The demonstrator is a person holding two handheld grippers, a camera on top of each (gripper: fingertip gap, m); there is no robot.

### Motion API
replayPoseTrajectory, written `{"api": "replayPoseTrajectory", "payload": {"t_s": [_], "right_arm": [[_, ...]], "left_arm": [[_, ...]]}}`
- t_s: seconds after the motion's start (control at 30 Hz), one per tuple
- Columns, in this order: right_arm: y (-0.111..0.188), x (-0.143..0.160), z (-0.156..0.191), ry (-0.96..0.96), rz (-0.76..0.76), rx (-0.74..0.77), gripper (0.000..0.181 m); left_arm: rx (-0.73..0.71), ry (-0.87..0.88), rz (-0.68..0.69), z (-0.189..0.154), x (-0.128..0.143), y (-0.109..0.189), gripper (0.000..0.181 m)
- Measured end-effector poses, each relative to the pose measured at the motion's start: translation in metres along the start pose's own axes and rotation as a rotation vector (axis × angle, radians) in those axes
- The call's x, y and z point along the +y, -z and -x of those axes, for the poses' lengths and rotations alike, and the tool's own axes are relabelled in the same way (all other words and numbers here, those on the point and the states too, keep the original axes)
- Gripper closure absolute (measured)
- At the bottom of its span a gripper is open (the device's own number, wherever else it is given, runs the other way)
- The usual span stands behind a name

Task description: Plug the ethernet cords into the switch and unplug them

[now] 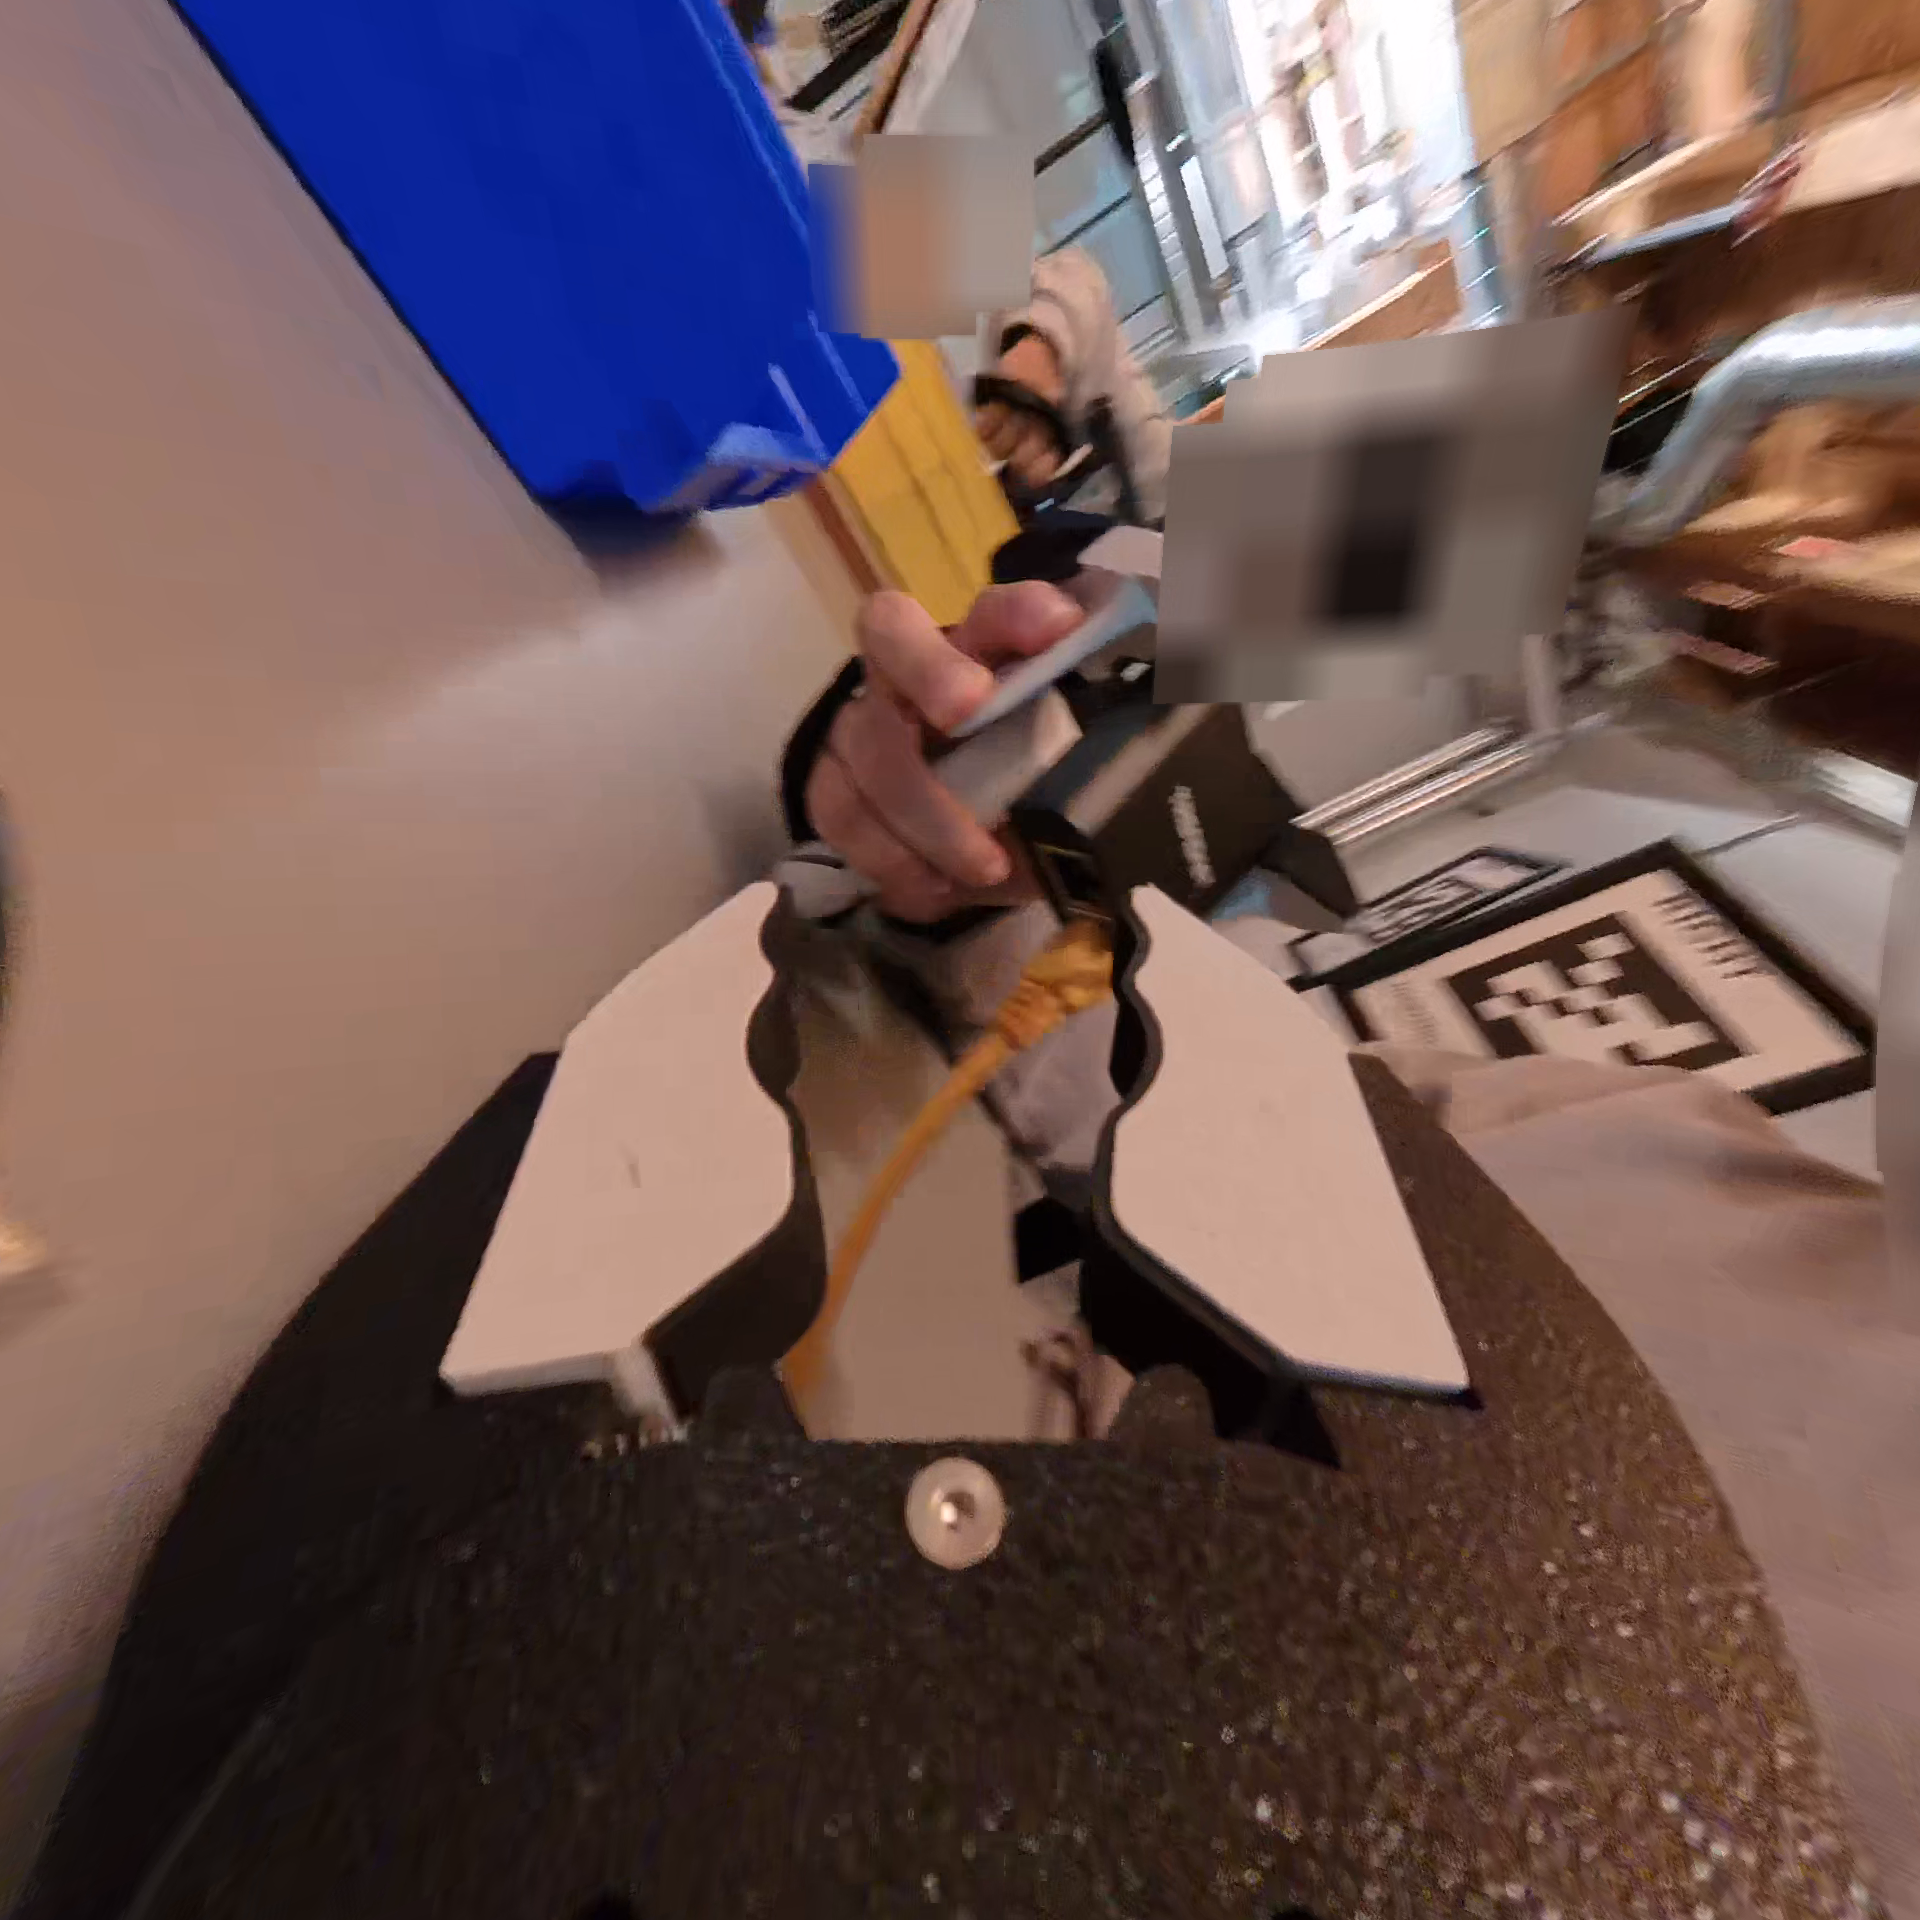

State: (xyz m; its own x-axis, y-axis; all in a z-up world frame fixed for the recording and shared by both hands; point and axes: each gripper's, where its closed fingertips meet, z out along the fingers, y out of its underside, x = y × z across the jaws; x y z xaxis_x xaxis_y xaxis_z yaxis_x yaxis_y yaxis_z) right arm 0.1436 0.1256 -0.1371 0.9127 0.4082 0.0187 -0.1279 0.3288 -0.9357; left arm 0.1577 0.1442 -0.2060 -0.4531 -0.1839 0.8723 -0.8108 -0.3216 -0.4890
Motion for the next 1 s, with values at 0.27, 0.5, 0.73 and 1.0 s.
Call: {"api": "replayPoseTrajectory", "payload": {"t_s": [0.27,0.5,0.73,1.0], "right_arm": [[-0.012,-0.014,0.015,0.02,-0.038,-0.072,0.119],[-0.014,-0.008,0.017,0.041,-0.018,-0.074,0.119],[-0.004,0.049,0.004,0.197,0.401,-0.001,0.119],[-0.016,0.063,-0.015,0.377,0.502,0.154,0.112]], "left_arm": [[0.501,0.1,0.088,-0.044,0.007,-0.005,0.12],[0.542,0.062,0.119,-0.052,0.016,-0.015,0.152],[0.08,0.155,0.282,-0.023,0.02,0.004,0.158],[-0.159,0.116,0.378,-0.019,0.005,0.025,0.158]]}}
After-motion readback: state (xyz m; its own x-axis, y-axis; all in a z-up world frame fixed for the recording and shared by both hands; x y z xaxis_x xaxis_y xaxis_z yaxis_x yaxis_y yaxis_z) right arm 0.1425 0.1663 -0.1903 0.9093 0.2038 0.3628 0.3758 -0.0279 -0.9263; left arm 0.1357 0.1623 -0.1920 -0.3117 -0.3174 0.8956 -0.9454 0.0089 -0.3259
